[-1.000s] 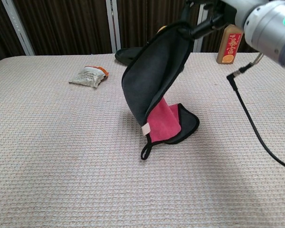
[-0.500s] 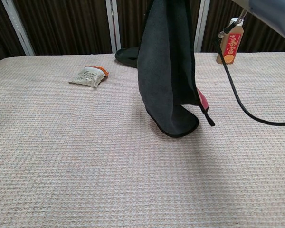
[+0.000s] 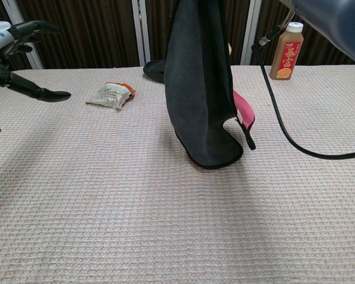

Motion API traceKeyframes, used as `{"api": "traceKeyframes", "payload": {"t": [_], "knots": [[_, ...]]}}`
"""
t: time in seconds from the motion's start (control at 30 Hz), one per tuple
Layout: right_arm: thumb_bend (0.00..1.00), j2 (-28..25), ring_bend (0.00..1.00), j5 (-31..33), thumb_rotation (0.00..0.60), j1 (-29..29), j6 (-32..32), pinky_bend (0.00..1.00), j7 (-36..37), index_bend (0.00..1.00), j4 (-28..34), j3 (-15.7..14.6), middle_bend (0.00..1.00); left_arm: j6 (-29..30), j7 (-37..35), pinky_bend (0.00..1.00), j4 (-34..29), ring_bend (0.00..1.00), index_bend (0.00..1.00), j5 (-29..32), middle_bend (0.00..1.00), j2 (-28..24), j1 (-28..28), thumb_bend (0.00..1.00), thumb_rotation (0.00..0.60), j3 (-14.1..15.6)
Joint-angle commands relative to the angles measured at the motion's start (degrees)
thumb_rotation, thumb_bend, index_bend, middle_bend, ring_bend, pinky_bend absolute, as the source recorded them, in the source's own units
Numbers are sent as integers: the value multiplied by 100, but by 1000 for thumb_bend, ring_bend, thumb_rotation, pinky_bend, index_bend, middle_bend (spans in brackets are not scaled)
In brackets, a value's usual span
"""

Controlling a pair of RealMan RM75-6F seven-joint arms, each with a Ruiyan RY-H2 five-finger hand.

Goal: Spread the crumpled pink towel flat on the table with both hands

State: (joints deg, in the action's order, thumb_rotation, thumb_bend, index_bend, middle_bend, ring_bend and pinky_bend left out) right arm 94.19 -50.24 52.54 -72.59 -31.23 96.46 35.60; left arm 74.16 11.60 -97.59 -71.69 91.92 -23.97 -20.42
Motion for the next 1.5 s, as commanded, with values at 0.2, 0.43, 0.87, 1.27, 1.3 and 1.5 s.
{"api": "traceKeyframes", "payload": {"t": [0.2,0.43,0.87,1.27,1.3,1.5], "knots": [[637,-184,95,25,600,-56,-216,97,-122,714,310,-97,314,-1606,-339,0,293,0,146,846,0,-330,-860,136,600,-491],[637,-367,95,98,600,-116,-311,97,-163,714,493,-150,314,-3016,-613,0,399,0,204,2072,0,-892,-1481,133,600,-849],[637,-595,95,190,600,-177,-371,97,-134,714,648,-277,314,-3182,461,0,823,0,231,3541,0,-1098,-2740,134,600,-657],[637,-709,95,200,600,-150,-467,97,-173,714,859,-364,314,-3768,768,0,1239,0,185,4149,0,-1020,-3660,134,600,-318],[637,-720,95,205,600,-149,-476,97,-178,714,875,-365,314,-3840,752,0,1266,0,184,4210,0,-1014,-3716,134,600,-297],[637,-812,95,239,600,-143,-504,97,-190,714,1018,-369,314,-4040,788,0,1457,0,191,4418,0,-954,-4100,138,600,-95]]}}
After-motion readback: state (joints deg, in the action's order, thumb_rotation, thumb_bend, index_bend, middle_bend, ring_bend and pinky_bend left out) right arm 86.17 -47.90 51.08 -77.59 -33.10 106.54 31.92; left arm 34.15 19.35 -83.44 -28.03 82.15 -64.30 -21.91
